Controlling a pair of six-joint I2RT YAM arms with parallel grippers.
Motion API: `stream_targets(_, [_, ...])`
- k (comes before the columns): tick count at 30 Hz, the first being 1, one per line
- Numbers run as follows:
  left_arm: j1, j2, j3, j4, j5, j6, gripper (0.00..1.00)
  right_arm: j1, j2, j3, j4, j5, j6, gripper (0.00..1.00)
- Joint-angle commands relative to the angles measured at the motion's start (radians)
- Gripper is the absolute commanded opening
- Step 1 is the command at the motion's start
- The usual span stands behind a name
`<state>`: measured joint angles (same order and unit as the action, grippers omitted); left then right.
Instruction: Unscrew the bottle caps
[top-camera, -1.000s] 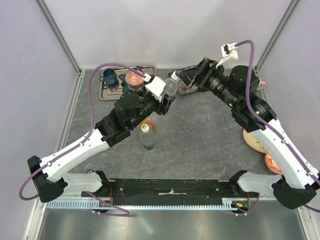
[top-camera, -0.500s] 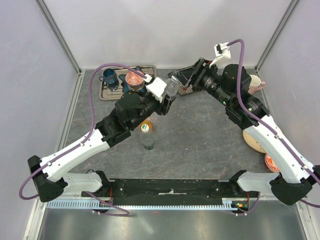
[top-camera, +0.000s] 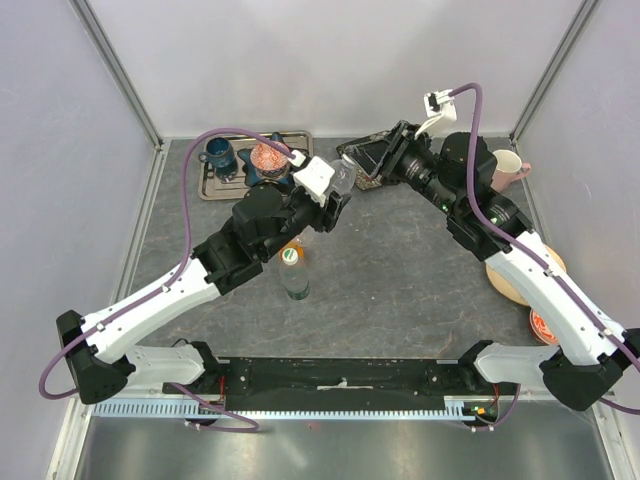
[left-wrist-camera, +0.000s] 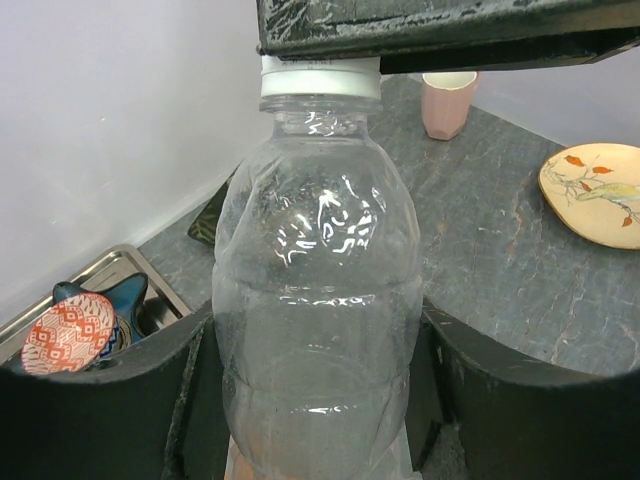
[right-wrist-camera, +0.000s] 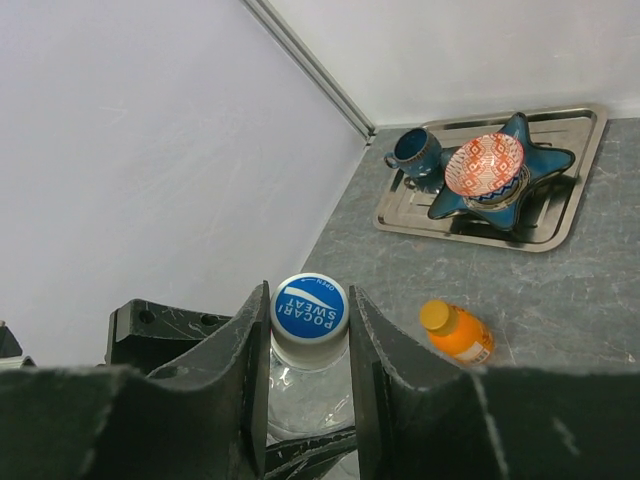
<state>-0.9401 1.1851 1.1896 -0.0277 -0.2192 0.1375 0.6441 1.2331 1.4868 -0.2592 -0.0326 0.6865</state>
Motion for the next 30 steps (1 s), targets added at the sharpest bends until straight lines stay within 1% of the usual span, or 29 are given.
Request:
stream_targets(1, [-0.009,-0.030,0.001,0.077,0.036,0.021,0.39,0.002,-0.011,-0.034,0.002,-0.052,-0.051,0.00])
stream_targets(4, [-0.006,-0.056,0.001,0.066,0.095,0.005,0.39,0.002,-0.020,-0.043,0.002,-0.085,-0.077,0.00])
stream_targets(7, [0.012,-0.071,0.036,0.034,0.214,-0.035,0.39,0.000,-0.041,-0.048,0.000,-0.134,-0.110,0.00])
stream_targets(8, [0.024,-0.077,0.048,-0.012,0.339,-0.048,0.39,0.002,-0.046,-0.048,0.001,-0.154,-0.134,0.00])
stream_targets(10, [0.078,-0.082,0.082,-0.035,0.481,-0.111,0.38,0.000,-0.061,-0.043,0.000,-0.223,-0.154,0.00])
stream_targets(11, [0.101,-0.087,0.091,-0.040,0.621,-0.128,0.38,-0.001,-0.076,-0.043,0.001,-0.243,-0.174,0.00])
stream_targets(12, [0.147,-0.088,0.096,-0.037,0.691,-0.189,0.38,-0.001,-0.086,-0.046,0.003,-0.257,-0.185,0.00])
stream_targets(13, [0.168,-0.091,0.102,-0.029,0.760,-0.212,0.38,-0.001,-0.096,-0.049,0.006,-0.279,-0.192,0.00])
stream_targets(14, [0.188,-0.094,0.105,-0.009,0.876,-0.254,0.38,0.000,-0.118,-0.054,0.006,-0.286,-0.202,0.00])
stream_targets(16, [0.240,-0.093,0.108,0.005,0.976,-0.288,0.35,-0.003,-0.133,-0.059,0.008,-0.300,-0.222,0.00])
stream_targets(17, [0.256,-0.091,0.108,0.017,1.071,-0.324,0.35,-0.001,-0.138,-0.056,0.009,-0.332,-0.228,0.00])
stream_targets(19, [0.299,-0.078,0.107,0.075,1.161,-0.375,0.35,-0.003,-0.141,-0.054,0.011,-0.375,-0.239,0.00])
stream_targets(20, [0.313,-0.068,0.108,0.100,1.263,-0.439,0.35,-0.003,-0.139,-0.053,0.014,-0.415,-0.243,0.00])
stream_targets(22, [0.333,-0.036,0.111,0.181,1.349,-0.502,0.35,-0.003,-0.139,-0.054,0.026,-0.455,-0.271,0.00])
stream_targets(23, [0.336,-0.024,0.111,0.211,1.420,-0.569,0.35,-0.004,-0.135,-0.054,0.031,-0.492,-0.286,0.00])
stream_targets(24, [0.336,-0.007,0.102,0.303,1.455,-0.607,0.34,-0.004,-0.133,-0.057,0.037,-0.557,-0.306,0.00])
stream_targets(25, [0.336,0.004,0.096,0.349,1.483,-0.648,0.34,-0.003,-0.133,-0.063,0.053,-0.587,-0.346,0.00])
stream_targets(26, [0.336,0.010,0.090,0.406,1.523,-0.733,0.34,-0.003,-0.133,-0.080,0.066,-0.622,-0.363,0.00])
stream_targets(27, [0.336,0.018,0.079,0.455,1.538,-0.774,0.34,-0.003,-0.133,-0.088,0.087,-0.695,-0.376,0.00])
stream_targets(28, [0.336,0.033,0.076,0.533,1.549,-0.808,0.34,-0.003,-0.133,-0.098,0.101,-0.726,-0.389,0.00])
stream_targets(29, [0.336,0.039,0.074,0.561,1.566,-0.861,0.34,-0.004,-0.132,-0.103,0.115,-0.757,-0.390,0.00])
stream_targets(30, [0.336,0.045,0.073,0.584,1.574,-0.883,0.34,-0.003,-0.130,-0.109,0.150,-0.830,-0.389,0.00])
